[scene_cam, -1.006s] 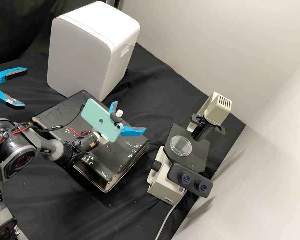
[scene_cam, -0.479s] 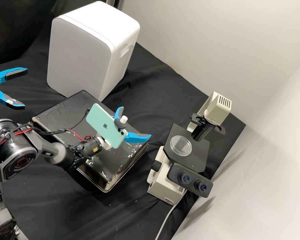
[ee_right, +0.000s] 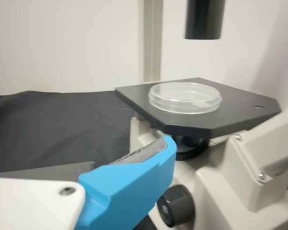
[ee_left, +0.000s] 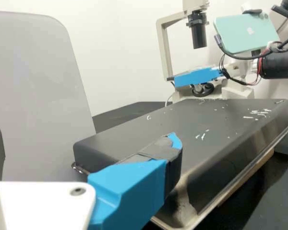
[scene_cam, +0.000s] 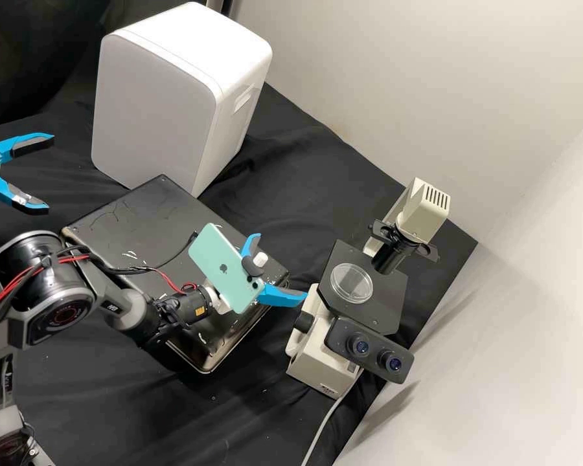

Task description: Place the petri dish on the bench

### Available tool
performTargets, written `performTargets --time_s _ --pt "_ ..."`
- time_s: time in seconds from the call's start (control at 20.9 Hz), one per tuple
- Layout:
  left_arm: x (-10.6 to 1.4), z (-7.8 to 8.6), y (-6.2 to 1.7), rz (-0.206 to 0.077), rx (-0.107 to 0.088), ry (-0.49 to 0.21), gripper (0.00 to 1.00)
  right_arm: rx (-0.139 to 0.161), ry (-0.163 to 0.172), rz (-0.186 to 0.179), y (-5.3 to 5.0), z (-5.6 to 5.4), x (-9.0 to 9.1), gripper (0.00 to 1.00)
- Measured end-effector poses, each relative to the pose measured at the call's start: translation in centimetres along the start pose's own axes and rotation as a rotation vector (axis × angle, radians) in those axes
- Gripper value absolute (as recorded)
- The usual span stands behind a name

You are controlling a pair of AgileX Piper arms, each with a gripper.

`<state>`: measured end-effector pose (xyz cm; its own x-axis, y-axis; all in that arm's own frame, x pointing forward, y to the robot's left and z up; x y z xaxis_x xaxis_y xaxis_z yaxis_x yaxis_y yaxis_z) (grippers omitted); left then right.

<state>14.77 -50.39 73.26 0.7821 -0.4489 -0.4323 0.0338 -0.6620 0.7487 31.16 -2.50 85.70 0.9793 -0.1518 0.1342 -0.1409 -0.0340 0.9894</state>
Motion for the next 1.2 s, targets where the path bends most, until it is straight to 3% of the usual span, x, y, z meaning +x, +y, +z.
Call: performTargets --time_s 0.43,0.67,0.91,1.05,1.2 --pt "0.1 0.0 -0.17 -0.01 0.001 -0.005 1.0 0.0 -0.013 0.075 2.3 0.8 1.1 1.0" --pt "0.1 0.2 -0.3 -0.019 0.008 -0.023 1.0 -0.001 0.012 0.101 3.1 0.2 2.2 1.0" --pt "0.1 0.2 -0.45 -0.026 0.006 -0.022 1.0 -0.008 -0.034 0.063 2.6 1.0 4.7 1.0" --pt "0.2 0.2 -0.5 -0.029 0.006 -0.022 1.0 -0.018 -0.033 0.068 2.8 1.1 5.9 1.0" --pt "0.2 0.2 -0.53 -0.03 0.006 -0.022 1.0 -0.048 -0.041 0.069 2.7 1.3 6.8 1.0"
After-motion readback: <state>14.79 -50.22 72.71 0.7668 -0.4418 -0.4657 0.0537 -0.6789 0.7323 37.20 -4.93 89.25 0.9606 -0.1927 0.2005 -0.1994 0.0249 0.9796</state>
